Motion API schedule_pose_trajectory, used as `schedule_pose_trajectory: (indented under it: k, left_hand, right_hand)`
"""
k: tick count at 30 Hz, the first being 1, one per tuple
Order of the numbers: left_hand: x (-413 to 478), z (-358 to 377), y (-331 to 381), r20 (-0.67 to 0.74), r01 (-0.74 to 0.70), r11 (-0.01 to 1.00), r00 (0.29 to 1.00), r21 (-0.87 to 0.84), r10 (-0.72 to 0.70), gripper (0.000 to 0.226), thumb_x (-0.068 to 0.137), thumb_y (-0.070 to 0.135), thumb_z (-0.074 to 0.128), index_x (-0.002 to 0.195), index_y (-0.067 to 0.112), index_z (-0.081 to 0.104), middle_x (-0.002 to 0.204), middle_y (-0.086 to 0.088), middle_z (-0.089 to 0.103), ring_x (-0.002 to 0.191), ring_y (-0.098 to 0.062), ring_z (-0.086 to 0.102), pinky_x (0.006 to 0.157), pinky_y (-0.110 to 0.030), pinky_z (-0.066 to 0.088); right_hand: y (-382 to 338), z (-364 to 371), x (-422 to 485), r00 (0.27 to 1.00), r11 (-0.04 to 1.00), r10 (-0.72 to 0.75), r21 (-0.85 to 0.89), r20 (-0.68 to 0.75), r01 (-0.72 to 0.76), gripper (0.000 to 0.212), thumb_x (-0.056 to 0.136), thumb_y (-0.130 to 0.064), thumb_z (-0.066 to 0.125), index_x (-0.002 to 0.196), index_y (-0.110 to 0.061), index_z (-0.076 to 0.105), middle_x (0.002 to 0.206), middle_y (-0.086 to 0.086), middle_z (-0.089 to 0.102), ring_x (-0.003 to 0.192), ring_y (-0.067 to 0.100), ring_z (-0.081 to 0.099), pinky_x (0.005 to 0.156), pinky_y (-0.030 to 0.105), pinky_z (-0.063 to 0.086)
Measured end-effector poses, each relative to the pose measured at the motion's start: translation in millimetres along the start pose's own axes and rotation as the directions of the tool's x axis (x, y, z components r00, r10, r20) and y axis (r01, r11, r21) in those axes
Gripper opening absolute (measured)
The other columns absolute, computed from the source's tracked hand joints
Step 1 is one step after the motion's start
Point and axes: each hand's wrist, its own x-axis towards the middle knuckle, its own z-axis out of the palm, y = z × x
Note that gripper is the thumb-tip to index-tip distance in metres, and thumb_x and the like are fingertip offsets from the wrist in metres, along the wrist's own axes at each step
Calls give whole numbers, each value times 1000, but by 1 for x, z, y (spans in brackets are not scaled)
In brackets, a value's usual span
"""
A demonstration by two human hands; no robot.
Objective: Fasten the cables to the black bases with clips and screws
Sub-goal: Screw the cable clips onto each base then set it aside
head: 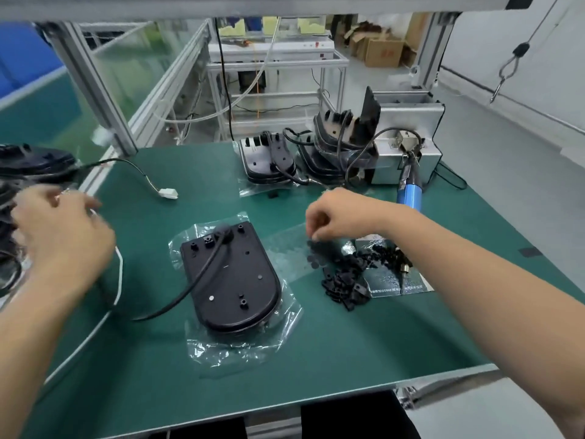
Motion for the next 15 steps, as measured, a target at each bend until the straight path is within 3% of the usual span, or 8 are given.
schedule_pose_trajectory:
  k: [2,3,5,7,9,12,15]
  left_hand:
    - [-18,-10,34,94,-283,954,952,-96,292,34,83,48,41,90,24,64,98,-6,65,97,-29,58,87,-41,47]
    - [-30,-13,48,201,-351,925,905,-147,376,39,83,60,43,86,26,63,87,7,66,85,-17,61,77,-33,46]
    - [-54,-18,72,430,-373,910,802,-181,415,44,75,75,55,85,33,62,77,19,65,74,1,60,70,-22,44]
    - [-68,-9,76,541,-413,903,737,-114,405,43,68,66,70,93,32,60,84,18,65,82,-4,62,76,-30,49]
    - [-71,-4,78,538,-433,899,743,-67,398,37,72,47,79,98,28,60,88,14,64,87,-15,61,81,-36,49]
    - [-69,6,76,449,-442,894,786,-73,425,17,82,23,73,96,24,64,75,13,61,81,-23,58,72,-32,44]
    - [-67,7,73,346,-443,893,829,-73,440,20,88,22,67,106,28,72,75,5,62,80,-25,56,73,-34,46]
  right_hand:
    - [0,9,-4,996,1000,6,-5,88,-5,10,83,-17,75,83,-27,72,69,-20,64,65,-8,56,65,17,44]
    - [-1,12,-5,995,1000,9,-5,102,-8,12,82,-17,76,80,-28,71,66,-20,64,62,-9,56,63,16,44]
    - [-2,15,-8,992,1000,18,-3,123,-18,10,82,-18,76,81,-26,72,64,-17,67,61,-8,58,63,17,45]
    - [-3,17,-12,991,1000,18,-4,134,-18,7,82,-21,76,82,-27,72,65,-13,70,62,-5,60,60,17,42]
    - [-7,18,-17,991,1000,27,-11,130,-26,9,81,-31,78,80,-28,69,67,-11,71,63,-3,62,58,19,39]
    - [-13,24,-21,992,994,68,-91,106,-58,23,75,-44,81,80,-26,68,75,-8,71,73,7,65,59,25,45]
    - [-18,33,-20,994,984,87,-160,66,-75,13,76,-30,80,81,-25,69,83,-7,69,80,14,62,60,25,44]
